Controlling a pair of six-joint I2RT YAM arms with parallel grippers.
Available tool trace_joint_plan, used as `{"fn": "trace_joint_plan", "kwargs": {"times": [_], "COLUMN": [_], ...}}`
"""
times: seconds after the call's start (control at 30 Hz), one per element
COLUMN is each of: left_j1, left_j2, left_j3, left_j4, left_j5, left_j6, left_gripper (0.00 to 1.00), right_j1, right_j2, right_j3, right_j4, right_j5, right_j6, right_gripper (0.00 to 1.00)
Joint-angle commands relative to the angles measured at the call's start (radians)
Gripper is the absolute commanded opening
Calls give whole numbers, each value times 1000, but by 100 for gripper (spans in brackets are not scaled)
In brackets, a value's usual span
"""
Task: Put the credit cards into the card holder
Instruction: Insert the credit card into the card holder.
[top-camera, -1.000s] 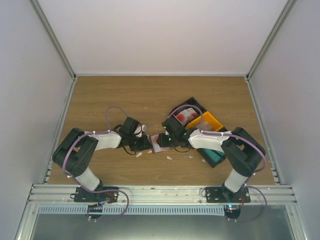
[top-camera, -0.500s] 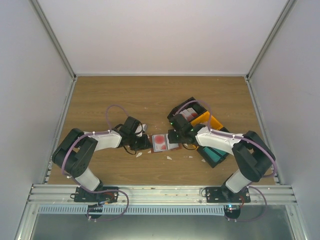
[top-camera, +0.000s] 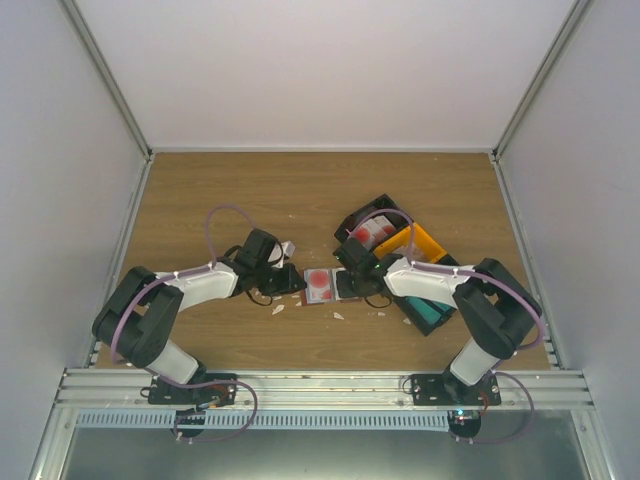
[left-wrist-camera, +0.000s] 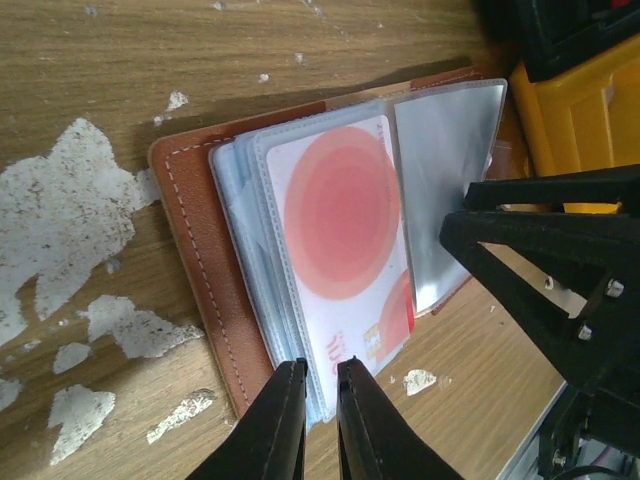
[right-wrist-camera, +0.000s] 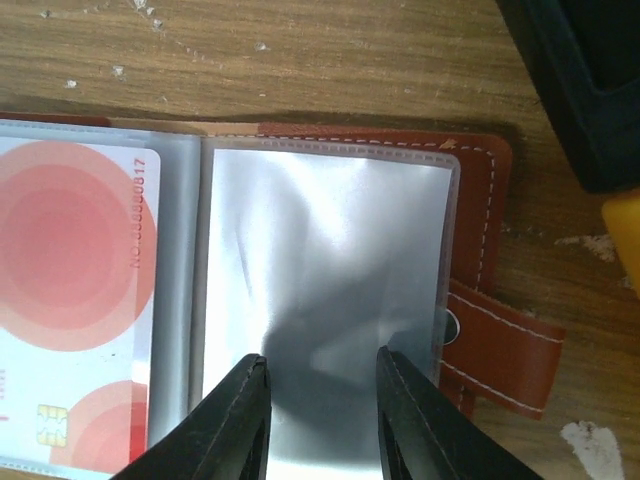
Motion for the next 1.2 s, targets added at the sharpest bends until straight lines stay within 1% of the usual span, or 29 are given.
{"fn": "trace_joint_plan", "kwargs": {"times": [0.0, 0.13, 0.23, 0.4, 0.47, 0.53, 0.63, 0.83, 1.07, 1.17], "left_j1": [0, 0, 0, -1, -1, -1, -1, -3, -7, -9], "left_j2": [-11, 18, 34, 65, 79, 91, 105, 119, 130, 129], "left_j3": [-23, -23, -21, -5, 1, 4, 4, 11, 23, 26], "left_j4": [76, 88, 105, 109, 108, 108, 144, 163, 166, 163], "left_j5": [34, 43, 59, 81, 84, 91, 111, 141, 159, 161], "left_j6": [-26, -31, -33, -36, -35, -35, -33, -23, -16, -13], "left_gripper": [14, 19, 20, 16, 16, 18, 19, 15, 16, 14], "right_j1": [25, 31, 33, 32, 32, 31, 33, 32, 32, 32], "right_j2": [38, 34, 25, 19, 23, 25, 26, 31, 32, 28], "right_j3": [-32, -32, -34, -33, -33, -34, -36, -37, -40, -40], "right_j4": [-28, -19, -20, -20, -18, -14, -11, -6, 1, 0], "right_j5": [-22, -38, -34, -24, -25, -26, -28, -31, -31, -32], "right_j6": [83, 100, 104, 102, 103, 104, 103, 102, 101, 99], "right_gripper": [30, 27, 27, 26, 26, 26, 26, 26, 25, 25]}}
